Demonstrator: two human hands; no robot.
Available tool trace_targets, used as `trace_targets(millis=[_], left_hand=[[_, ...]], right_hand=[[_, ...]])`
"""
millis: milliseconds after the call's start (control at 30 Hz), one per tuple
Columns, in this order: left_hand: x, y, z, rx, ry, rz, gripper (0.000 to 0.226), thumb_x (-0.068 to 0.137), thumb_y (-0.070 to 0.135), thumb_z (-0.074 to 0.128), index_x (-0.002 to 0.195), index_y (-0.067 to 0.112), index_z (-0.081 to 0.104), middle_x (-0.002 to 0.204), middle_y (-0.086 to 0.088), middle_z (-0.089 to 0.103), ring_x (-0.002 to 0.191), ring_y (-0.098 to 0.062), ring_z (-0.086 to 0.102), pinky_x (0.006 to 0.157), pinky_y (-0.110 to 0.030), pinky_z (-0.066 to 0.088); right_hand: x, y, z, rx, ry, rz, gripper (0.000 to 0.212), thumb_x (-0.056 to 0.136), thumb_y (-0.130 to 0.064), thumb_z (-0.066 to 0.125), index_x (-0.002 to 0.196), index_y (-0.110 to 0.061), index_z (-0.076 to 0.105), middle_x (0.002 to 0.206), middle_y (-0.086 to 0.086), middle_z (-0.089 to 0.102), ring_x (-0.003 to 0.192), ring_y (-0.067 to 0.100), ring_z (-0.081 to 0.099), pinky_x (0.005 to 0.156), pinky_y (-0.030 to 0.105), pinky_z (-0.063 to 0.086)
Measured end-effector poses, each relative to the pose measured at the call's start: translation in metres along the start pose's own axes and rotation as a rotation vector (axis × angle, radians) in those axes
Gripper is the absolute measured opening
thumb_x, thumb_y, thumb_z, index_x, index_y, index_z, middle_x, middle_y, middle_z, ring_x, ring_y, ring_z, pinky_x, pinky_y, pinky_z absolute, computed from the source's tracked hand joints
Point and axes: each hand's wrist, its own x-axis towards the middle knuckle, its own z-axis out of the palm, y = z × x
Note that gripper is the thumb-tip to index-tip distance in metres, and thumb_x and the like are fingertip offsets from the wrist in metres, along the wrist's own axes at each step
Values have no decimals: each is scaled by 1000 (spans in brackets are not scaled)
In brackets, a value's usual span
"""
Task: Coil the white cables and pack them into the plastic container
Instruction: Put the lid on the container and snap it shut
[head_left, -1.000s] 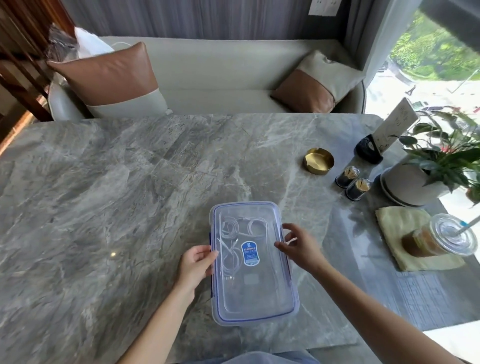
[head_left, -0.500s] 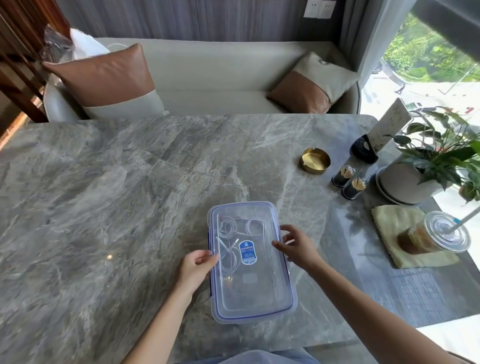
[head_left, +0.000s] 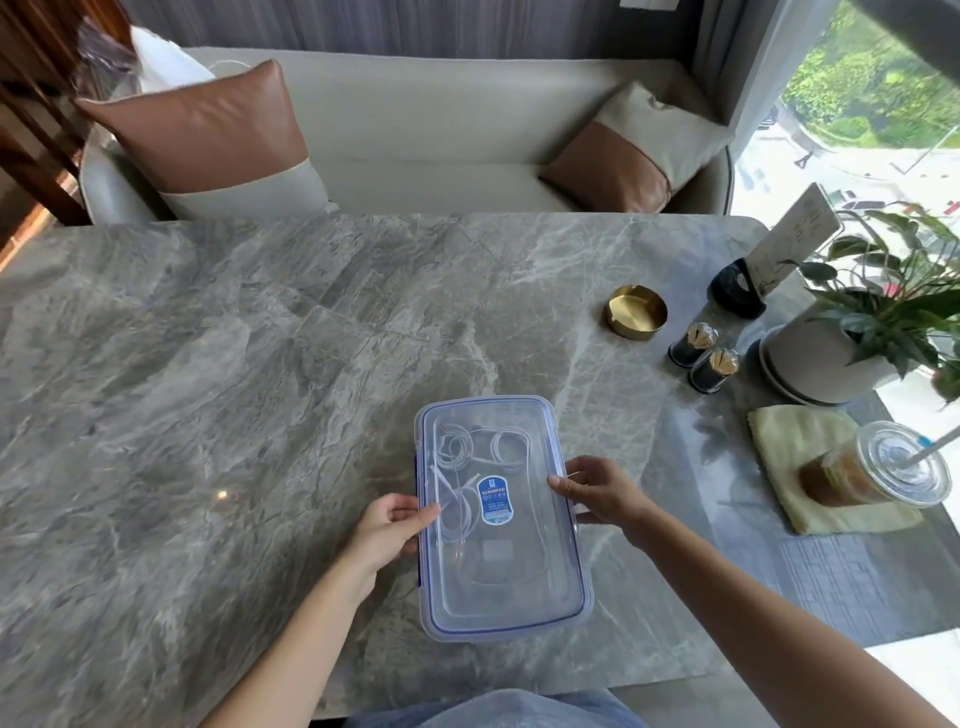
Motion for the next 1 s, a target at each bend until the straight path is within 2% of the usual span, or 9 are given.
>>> trace_targets(millis=[167,233,367,500,567,667,800,867,1000], left_hand=[[3,-2,-8,110,-37,-81,76,75,35,74,137,11,36,134,-8,47,121,-21,47,104,-36,35],[4,0,-10,125,-90,-94,86,78,36,71,144,7,25,145,-12,39,129,-22,41,107,-34,29],[1,8,-8,210,-105,-32,56,77,36,72,124,13,51,123,-4,59,97,-9,59,77,-19,45],[-3,11,0,262,-32,30,17,82,32,67,93,23,58,89,10,61,80,-1,56,59,-15,38],[-3,13,5,265,-23,43,18,85,28,65,99,17,60,92,4,65,81,-6,59,60,-17,41],[-8,13,10,247,11,35,23,86,27,63,104,13,60,92,0,67,83,-12,64,63,-23,48],[-12,6,11,333,60,100,15,84,30,65,92,17,62,90,-5,70,83,-20,68,79,-41,57],[-12,7,11,411,74,142,15,84,29,66,84,14,62,81,-4,67,75,-19,66,72,-36,55],[-14,10,16,630,161,222,34,87,30,61,61,14,44,57,2,43,51,-13,40,48,-27,29]], right_hand=[[-3,5,-4,84,27,106,56,75,-37,75,121,-20,48,108,2,56,93,15,59,70,34,53],[-4,2,-6,114,-42,162,65,75,-38,75,129,-21,42,115,2,56,93,17,62,70,39,55],[-2,1,-8,34,-54,120,59,73,-41,76,120,-10,57,111,10,67,96,21,67,75,43,59],[-5,1,-1,-39,21,34,38,75,-43,73,99,-14,70,81,-1,70,69,4,68,54,24,55],[-6,-1,3,-107,73,14,32,79,-41,71,92,-13,69,76,0,68,65,5,66,49,21,53],[-7,-6,9,-330,124,6,36,84,-42,65,90,-6,64,81,7,66,73,18,66,57,30,58],[-8,-8,14,-494,109,-22,31,81,-41,67,74,-16,50,72,0,56,68,18,58,58,32,53],[-8,-7,15,-526,110,-34,33,81,-40,68,68,-20,45,68,-3,52,63,14,53,56,29,47],[-8,-6,21,-657,191,-50,36,84,-43,63,65,-22,40,67,-4,49,60,12,45,50,25,32]])
